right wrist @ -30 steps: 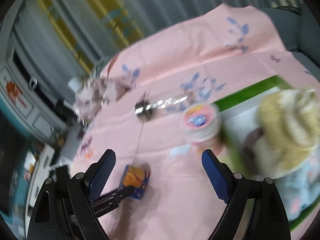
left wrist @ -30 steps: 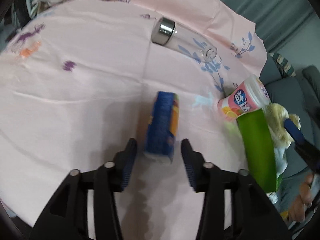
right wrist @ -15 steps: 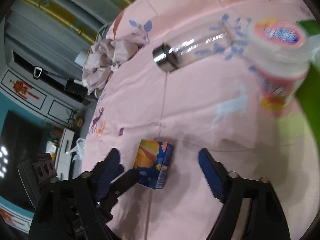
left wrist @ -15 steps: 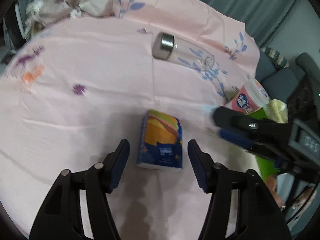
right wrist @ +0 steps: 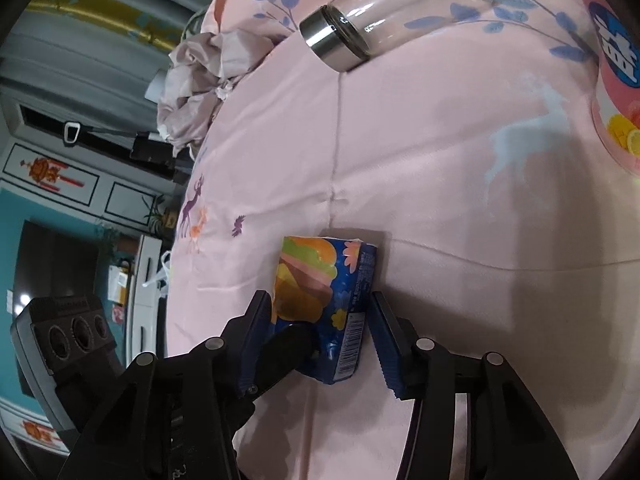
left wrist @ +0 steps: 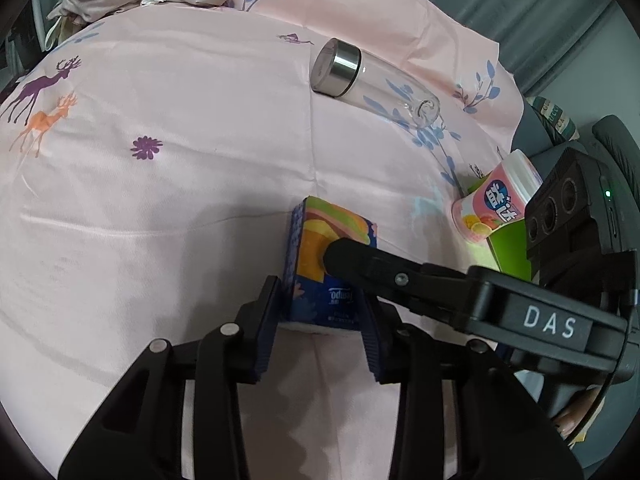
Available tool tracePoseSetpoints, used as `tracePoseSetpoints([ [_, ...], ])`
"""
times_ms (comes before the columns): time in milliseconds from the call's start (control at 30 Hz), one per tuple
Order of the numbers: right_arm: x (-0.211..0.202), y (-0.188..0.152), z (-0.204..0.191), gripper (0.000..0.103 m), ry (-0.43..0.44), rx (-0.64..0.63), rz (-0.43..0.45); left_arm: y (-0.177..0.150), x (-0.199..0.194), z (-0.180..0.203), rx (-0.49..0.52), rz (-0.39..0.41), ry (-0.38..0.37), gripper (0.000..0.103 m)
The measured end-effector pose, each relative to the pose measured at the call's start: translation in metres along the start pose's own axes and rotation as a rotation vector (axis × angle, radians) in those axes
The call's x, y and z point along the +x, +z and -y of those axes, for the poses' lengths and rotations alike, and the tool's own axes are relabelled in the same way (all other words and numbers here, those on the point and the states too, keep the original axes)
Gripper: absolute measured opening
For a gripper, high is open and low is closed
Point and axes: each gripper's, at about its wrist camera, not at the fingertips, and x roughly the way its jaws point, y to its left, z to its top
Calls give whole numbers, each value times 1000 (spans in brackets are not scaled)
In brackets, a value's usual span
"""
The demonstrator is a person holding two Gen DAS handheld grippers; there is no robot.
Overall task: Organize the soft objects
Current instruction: 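Lift the tissue pack with the right gripper and carry it over the box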
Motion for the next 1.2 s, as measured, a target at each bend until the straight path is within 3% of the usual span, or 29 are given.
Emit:
tracePoseSetpoints([
  [233, -8, -1, -6, 52, 2, -29, 40, -4, -13, 11, 51, 58, 1, 31],
  [833, -70, -22, -61, 53, 35, -255, 370, -11, -72, 37, 214, 367, -50, 31],
  [1200, -120, -41, -87, 53, 47, -345, 527, -14, -111, 59, 292, 502, -115, 32],
])
